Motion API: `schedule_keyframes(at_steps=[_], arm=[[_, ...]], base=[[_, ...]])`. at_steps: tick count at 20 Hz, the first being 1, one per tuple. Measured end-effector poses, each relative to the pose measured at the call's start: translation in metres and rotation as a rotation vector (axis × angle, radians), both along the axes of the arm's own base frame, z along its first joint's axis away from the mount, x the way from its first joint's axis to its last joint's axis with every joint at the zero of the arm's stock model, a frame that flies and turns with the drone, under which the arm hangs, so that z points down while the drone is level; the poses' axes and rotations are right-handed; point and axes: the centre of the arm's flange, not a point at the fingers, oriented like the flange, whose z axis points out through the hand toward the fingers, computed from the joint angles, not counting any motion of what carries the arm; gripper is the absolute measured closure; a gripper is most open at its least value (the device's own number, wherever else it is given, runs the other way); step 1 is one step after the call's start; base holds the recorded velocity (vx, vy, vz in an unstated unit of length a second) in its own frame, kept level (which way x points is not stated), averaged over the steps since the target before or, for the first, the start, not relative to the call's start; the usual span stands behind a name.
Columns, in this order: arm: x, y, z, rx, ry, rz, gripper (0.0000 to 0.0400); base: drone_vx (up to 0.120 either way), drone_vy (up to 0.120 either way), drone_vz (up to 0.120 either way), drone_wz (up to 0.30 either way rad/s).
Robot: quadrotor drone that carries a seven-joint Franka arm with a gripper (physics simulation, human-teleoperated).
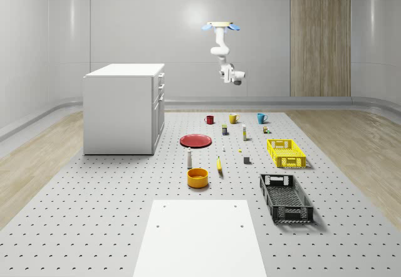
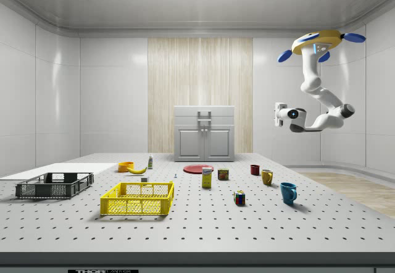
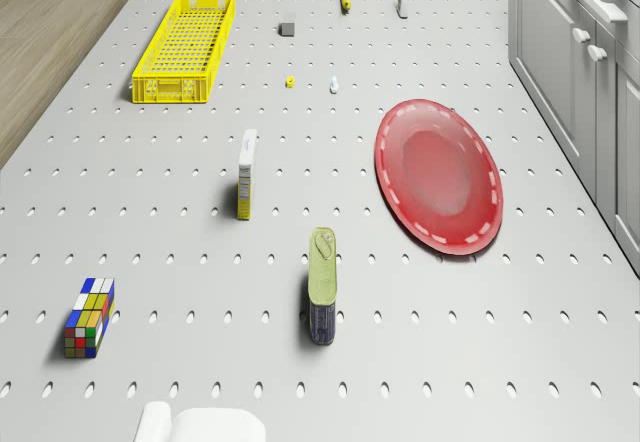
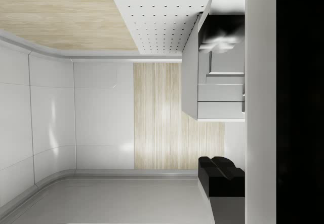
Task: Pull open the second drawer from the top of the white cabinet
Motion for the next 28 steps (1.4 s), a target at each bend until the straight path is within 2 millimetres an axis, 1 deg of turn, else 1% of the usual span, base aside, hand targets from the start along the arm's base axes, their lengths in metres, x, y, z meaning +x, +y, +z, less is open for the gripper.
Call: schedule_keyframes(at_steps=[28], arm=[[0.0001, -0.0002, -0.0034, 0.033, 0.001, 0.0, 0.01]], base=[[0.12, -0.12, 0.0, 0.0]])
